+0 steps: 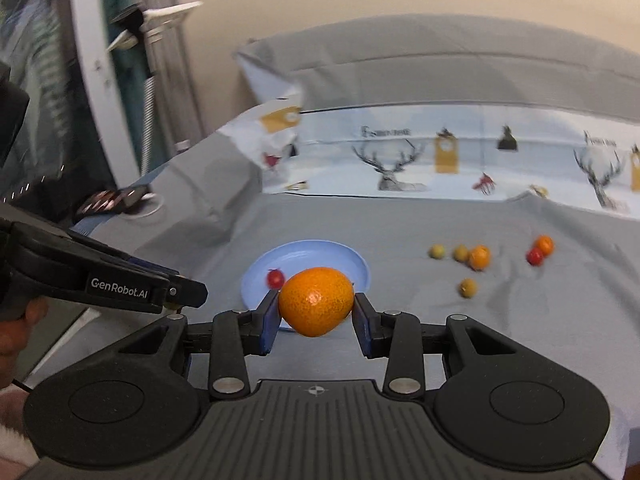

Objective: Organize fruits
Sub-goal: 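Lower both held fruits onto the blue plate and open both tools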

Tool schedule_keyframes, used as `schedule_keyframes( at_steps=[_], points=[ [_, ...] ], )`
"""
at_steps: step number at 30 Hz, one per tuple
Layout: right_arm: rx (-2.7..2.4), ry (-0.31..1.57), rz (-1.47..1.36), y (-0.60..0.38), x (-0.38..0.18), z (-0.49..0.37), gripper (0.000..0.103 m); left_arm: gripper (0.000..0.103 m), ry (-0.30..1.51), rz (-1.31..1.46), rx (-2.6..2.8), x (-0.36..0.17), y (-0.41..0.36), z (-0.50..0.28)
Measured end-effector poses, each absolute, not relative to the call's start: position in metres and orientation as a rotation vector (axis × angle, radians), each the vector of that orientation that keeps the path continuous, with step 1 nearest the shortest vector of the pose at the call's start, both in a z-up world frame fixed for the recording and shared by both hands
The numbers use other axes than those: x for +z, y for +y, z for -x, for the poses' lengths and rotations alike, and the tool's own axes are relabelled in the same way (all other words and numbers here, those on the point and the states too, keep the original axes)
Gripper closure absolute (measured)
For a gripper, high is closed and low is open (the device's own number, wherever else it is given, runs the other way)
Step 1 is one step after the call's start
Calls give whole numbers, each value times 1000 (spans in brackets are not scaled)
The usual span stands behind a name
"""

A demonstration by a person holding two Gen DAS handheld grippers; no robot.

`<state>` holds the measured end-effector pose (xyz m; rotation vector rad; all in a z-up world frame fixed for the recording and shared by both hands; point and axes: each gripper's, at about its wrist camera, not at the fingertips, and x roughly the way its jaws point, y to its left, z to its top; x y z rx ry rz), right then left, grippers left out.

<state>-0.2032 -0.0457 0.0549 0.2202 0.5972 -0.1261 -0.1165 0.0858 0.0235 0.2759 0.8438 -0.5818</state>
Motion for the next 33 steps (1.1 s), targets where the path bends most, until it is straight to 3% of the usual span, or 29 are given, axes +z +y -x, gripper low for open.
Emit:
schedule_keyframes(
  at_steps=[10,33],
  points=[
    [-128,583,-129,-11,74,212,63,76,781,-197,-614,38,114,129],
    [-119,651,-77,-5,67,189,63,76,833,-125,-580,25,129,96]
  ],
)
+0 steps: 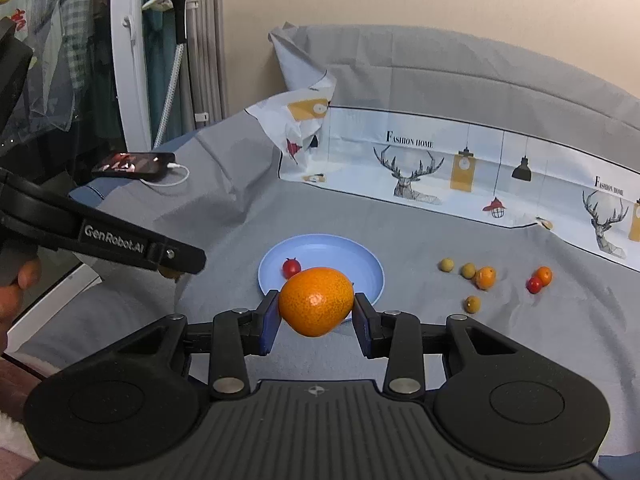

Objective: Organize fruits
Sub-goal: 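Lower both held fruits onto the blue plate and open both tools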

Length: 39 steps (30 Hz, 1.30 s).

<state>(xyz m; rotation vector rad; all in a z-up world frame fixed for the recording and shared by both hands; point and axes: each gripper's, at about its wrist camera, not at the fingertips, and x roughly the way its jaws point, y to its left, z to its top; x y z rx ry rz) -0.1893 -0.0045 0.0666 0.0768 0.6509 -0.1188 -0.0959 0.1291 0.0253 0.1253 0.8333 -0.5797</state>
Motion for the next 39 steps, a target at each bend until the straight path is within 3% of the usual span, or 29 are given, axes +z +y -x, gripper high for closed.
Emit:
schedule_keyframes(
  at_steps=[11,33,34,35,36,37,38,39],
  points=[
    [-132,721,-92,-20,37,139,63,76,899,-118,-524,2,113,31],
    [-139,947,-79,-71,-84,-9,62,75,1106,-277,-453,-122,24,-105],
    [-135,951,-80,-72,-88,-14,62,73,1109,-272,-449,-122,24,-108],
    [-132,952,-86,-73,-89,-19,62,57,1108,-261,-454,-121,25,-111],
    [-130,940,-98,-74,-88,-22,54,28,1099,-248,-461,-116,26,-112],
    [-130,921,-107,-75,-84,-25,38,14,1084,-237,-461,-111,28,-112],
    [-139,898,-106,-75,-79,-26,31,0,1057,-220,-455,-103,32,-110],
    [-149,881,-97,-75,-73,-24,21,0,1029,-199,-453,-95,38,-105]
  ],
)
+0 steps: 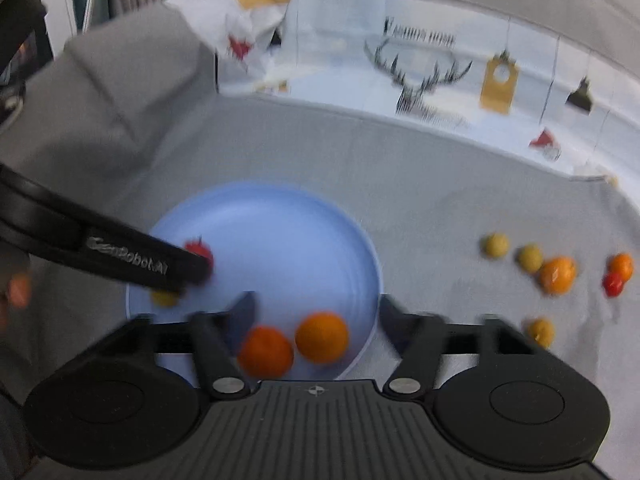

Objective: Organize fruits
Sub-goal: 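Lower both held fruits onto the blue plate and open both tools, then withdraw both open tools from the plate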

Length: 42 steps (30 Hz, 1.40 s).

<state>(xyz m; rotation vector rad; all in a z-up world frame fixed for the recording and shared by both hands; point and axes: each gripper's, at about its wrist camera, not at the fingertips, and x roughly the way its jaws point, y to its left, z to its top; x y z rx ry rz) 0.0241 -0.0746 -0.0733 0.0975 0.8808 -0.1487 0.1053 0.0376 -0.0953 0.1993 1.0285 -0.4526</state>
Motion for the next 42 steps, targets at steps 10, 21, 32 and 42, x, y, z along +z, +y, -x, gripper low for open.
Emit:
schedule_keyframes(
  at_steps=[10,21,32,42],
  points=[
    [-160,930,-148,-46,-28,69,8,0,1064,-191,-389,-57,98,-17],
    [-130,730,-50,4,34,146,3,0,918,-187,-412,-13,123,71],
    [-111,606,-14,21,63,192,1,0,809,-159,-387,22,141,115],
    [-131,567,-14,24,70,206,1,0,768,-185,-409,31,138,128]
  ],
)
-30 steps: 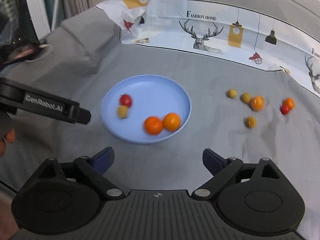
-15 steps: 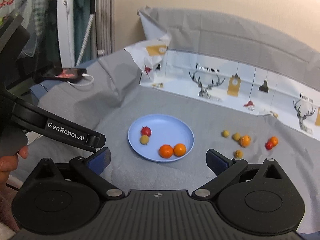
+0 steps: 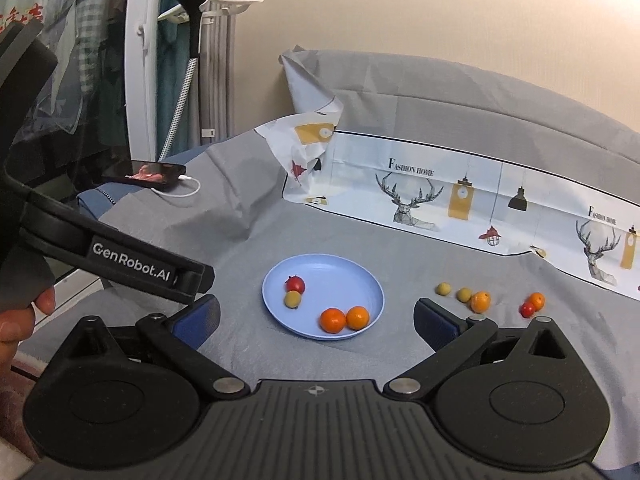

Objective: Organize fruits
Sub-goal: 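Withdraw both open tools from the plate, then grasp a yellow-green fruit with the left tool while the right tool grasps a red tomato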

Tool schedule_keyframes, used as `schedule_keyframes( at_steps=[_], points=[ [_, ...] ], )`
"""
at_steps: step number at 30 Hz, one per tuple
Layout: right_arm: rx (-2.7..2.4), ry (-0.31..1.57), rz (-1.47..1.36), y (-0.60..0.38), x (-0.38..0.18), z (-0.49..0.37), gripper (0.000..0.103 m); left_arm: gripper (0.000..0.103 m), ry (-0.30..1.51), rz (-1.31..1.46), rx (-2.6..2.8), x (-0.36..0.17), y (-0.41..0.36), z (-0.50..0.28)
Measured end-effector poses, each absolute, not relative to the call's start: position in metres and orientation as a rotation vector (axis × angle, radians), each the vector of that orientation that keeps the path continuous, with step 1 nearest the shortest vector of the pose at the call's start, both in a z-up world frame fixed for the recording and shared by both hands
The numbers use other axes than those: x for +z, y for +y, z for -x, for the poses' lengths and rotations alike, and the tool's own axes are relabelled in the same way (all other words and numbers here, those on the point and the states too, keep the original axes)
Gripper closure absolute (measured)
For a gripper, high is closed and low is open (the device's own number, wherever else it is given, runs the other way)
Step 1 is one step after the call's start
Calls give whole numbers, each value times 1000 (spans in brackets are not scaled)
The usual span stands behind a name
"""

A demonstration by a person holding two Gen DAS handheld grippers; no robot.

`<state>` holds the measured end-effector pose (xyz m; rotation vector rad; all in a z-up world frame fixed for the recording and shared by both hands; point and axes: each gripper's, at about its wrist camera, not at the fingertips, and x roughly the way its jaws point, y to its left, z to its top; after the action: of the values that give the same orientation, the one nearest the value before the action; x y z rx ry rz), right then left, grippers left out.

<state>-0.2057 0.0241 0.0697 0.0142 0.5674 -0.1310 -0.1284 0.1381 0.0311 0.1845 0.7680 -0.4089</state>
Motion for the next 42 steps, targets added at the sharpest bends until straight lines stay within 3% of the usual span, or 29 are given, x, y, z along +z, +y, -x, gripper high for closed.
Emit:
schedule_keyframes(
  at_steps=[30,42],
  points=[
    [-143,673,-110,6,40,183,1,0,871,-226,-394,4,126,94],
    [-482,633,-254,-101,11,176,1,0,883,-331,-503,9,16,34]
  ],
)
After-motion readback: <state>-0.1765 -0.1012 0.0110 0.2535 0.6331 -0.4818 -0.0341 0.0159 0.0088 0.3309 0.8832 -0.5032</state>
